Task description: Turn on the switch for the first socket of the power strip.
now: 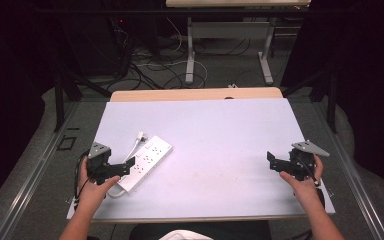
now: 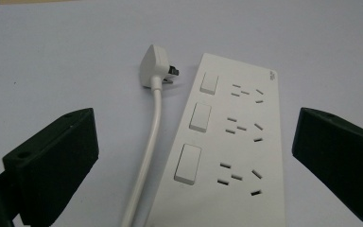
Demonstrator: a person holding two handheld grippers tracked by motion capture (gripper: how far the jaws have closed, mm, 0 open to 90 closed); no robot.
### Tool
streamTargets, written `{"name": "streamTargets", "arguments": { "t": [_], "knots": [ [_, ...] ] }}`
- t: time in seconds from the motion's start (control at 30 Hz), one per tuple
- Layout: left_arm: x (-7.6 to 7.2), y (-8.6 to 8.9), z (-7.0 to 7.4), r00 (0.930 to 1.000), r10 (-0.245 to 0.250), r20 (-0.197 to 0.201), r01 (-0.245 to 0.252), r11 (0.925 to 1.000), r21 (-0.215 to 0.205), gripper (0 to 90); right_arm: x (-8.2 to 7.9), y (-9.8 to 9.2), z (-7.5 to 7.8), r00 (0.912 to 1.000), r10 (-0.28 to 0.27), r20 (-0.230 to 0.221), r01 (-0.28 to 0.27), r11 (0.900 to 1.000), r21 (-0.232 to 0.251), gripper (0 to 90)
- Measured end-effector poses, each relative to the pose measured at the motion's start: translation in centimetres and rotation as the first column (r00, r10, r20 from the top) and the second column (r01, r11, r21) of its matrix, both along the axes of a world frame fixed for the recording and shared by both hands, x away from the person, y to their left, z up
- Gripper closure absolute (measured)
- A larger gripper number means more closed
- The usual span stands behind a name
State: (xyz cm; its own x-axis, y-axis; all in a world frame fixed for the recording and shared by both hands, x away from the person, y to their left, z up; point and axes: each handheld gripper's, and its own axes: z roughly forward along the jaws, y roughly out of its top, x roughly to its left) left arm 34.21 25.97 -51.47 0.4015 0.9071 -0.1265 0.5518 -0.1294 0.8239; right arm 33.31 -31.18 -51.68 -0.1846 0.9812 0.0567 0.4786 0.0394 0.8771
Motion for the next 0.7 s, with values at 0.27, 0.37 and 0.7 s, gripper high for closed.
{"name": "streamTargets", "arguments": {
  "t": [0.27, 0.37, 0.7],
  "knots": [
    [-0.2, -0.1, 0.3, 0.9999, -0.015, -0.004, 0.015, 0.9999, -0.003, 0.9, -0.3, 0.5, -0.3, 0.9998, 0.019, 0.001, -0.019, 1.0, -0.024, 0.0],
    [-0.3, -0.2, 0.5, 0.9998, -0.02, -0.001, 0.02, 0.9998, -0.004, 0.9, -0.4, 0.7, -0.1, 0.9997, 0.023, 0.01, -0.023, 0.999, -0.032, 0.0],
    [-0.4, 0.3, 1.2, 0.9998, -0.016, 0.011, 0.016, 0.9997, -0.018, 1.5, -0.3, 1.2, -0.5, 0.9994, 0.035, 0.005, -0.034, 0.998, -0.044, 0.0]
  ]
}}
